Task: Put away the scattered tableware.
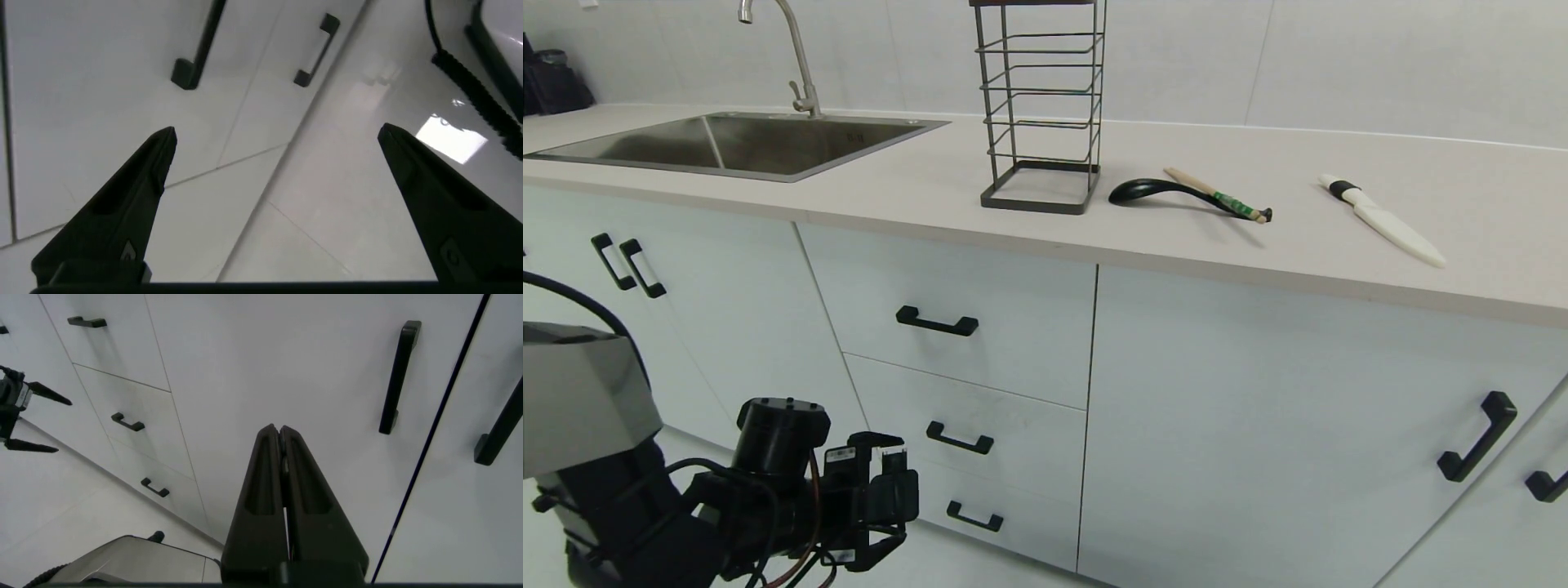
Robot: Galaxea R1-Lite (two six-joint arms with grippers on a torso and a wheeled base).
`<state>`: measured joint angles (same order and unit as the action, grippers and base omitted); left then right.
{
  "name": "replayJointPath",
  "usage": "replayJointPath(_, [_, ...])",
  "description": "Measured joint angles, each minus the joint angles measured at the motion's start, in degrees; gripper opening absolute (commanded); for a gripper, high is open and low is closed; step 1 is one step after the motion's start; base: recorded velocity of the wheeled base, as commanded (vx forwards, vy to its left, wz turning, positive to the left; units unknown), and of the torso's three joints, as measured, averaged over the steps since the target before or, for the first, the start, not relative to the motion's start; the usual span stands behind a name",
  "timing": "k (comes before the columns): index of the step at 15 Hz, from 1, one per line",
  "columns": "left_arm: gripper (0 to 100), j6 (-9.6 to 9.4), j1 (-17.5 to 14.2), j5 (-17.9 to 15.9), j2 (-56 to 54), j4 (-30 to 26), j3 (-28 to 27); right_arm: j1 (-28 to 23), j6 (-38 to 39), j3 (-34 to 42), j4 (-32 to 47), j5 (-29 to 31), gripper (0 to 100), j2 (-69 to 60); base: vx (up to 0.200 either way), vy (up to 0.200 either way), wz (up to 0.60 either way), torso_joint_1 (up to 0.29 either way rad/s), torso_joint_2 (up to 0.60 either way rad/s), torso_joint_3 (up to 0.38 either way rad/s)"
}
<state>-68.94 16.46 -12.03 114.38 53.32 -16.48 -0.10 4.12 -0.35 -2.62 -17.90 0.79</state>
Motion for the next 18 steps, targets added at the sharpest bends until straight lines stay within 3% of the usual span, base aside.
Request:
replayJointPath(6, [100, 0.11, 4.55, -1.73, 6.68, 0.62, -5.81, 0.00, 0.00, 0.00, 0.00, -0.02, 0, 0.00, 0.000, 0.000, 0.00, 0.000, 0.00, 0.000])
replayJointPath(14, [100, -0.15, 4.86, -1.78, 15.76, 0.95, -14.02, 0.00, 0.00, 0.00, 0.00, 0.00, 0, 0.00, 0.000, 0.000, 0.00, 0.000, 0.00, 0.000])
replayJointPath(18, [100, -1.46, 3.99, -1.89, 18.77, 0.84, -16.87, 0.00, 0.00, 0.00, 0.02, -0.02, 0, 0.00, 0.000, 0.000, 0.00, 0.000, 0.00, 0.000])
